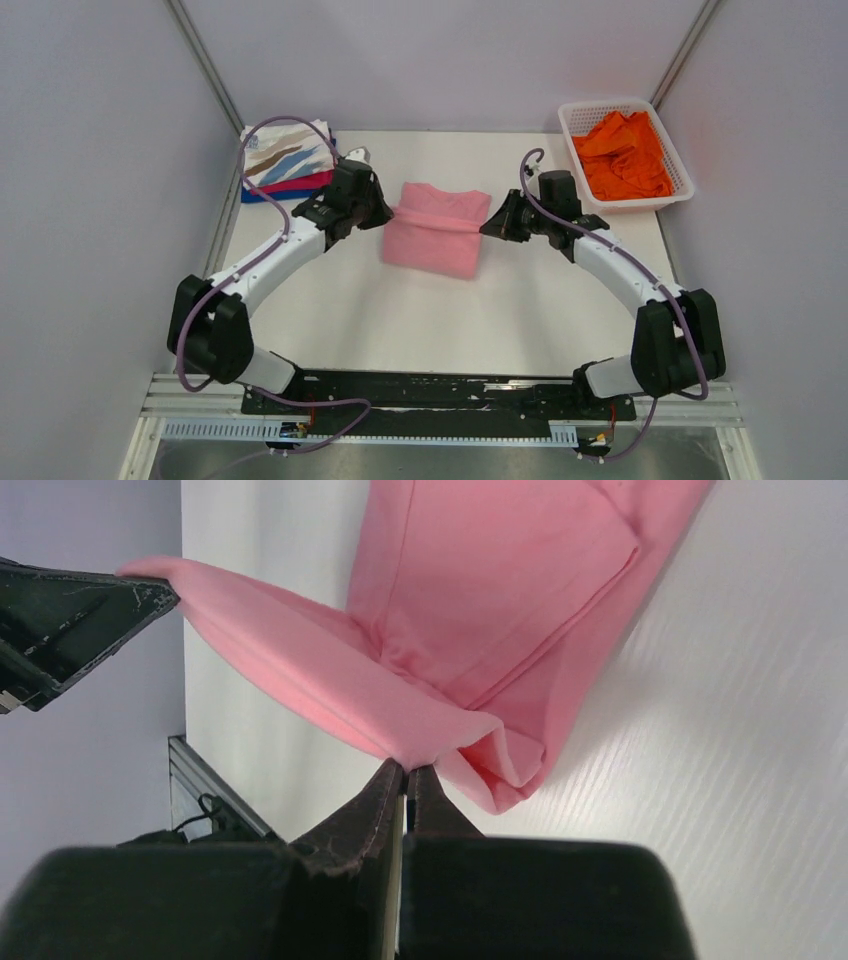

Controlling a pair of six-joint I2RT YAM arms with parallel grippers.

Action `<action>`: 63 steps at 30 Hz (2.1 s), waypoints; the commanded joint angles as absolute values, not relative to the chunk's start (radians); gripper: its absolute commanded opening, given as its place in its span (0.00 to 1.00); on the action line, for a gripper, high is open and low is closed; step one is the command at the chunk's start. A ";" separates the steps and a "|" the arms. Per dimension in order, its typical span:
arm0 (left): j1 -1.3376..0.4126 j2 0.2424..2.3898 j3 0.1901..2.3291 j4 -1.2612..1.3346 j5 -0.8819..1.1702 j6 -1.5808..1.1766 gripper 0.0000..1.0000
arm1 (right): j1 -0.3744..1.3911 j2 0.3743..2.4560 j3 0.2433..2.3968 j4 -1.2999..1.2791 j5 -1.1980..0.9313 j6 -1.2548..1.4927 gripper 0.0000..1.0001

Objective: Fold and stack the t-shirts
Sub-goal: Fold the long partially folded tshirt into a neat square

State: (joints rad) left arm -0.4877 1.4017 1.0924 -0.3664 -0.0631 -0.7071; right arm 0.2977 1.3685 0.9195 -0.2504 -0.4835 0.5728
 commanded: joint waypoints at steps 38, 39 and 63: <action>-0.371 2.139 1.805 -0.405 0.072 -0.572 1.00 | 0.202 1.884 1.360 -0.035 -0.482 0.488 1.00; -0.371 2.138 1.790 -0.404 0.096 -0.571 1.00 | 0.205 1.890 1.362 -0.035 -0.528 0.490 1.00; -0.523 1.707 0.909 -0.244 0.251 -0.739 1.00 | 0.465 1.589 0.687 0.033 -0.536 0.681 1.00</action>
